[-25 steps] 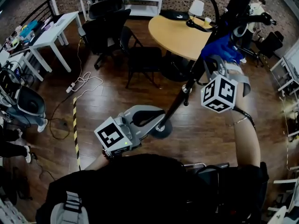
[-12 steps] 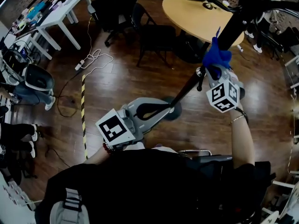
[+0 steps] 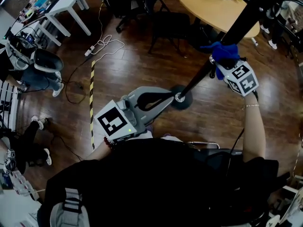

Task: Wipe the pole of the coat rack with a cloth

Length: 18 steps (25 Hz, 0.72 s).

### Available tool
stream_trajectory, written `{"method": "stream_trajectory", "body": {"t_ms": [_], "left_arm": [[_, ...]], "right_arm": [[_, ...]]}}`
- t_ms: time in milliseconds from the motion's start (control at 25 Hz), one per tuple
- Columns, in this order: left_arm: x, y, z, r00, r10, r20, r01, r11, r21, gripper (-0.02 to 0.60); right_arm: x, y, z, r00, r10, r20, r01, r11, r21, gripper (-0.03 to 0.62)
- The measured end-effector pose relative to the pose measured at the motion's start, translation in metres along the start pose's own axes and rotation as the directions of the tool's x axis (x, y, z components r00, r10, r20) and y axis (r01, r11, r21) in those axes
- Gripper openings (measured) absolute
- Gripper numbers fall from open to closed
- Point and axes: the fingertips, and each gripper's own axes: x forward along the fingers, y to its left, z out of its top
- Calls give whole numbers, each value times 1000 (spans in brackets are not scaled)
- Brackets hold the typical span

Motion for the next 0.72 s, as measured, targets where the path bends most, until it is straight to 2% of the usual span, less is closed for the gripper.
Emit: {"method": "stream_trajectory", "body": {"t_ms": [160,240,400,480,600,720], "left_arm": [[-1,-8,8,1000,-26,16,26,999,20,-6],[-2,-16,11,999,-49,21,48,998,43,-6],[-3,-19,11,998,-53,22,52,997,54,-6],[-4,-17,12,999,-45,26,44,998,53,-6],[-6,-15,15,998,-43,43,40,998,55,-6],[-9,-12,14,998,-43,52,41,998,48,-6]], "right_arm": [[0,5,1,997,61,-51,-57,996,70,18],[-2,10,3,992,118,-43,-111,985,130,18],[-11,26,11,959,277,56,-282,922,265,18],[-18,34,14,945,316,81,-326,904,278,18],[-27,40,15,938,333,96,-346,895,280,18],[-39,51,20,919,364,152,-393,872,290,18]]}}
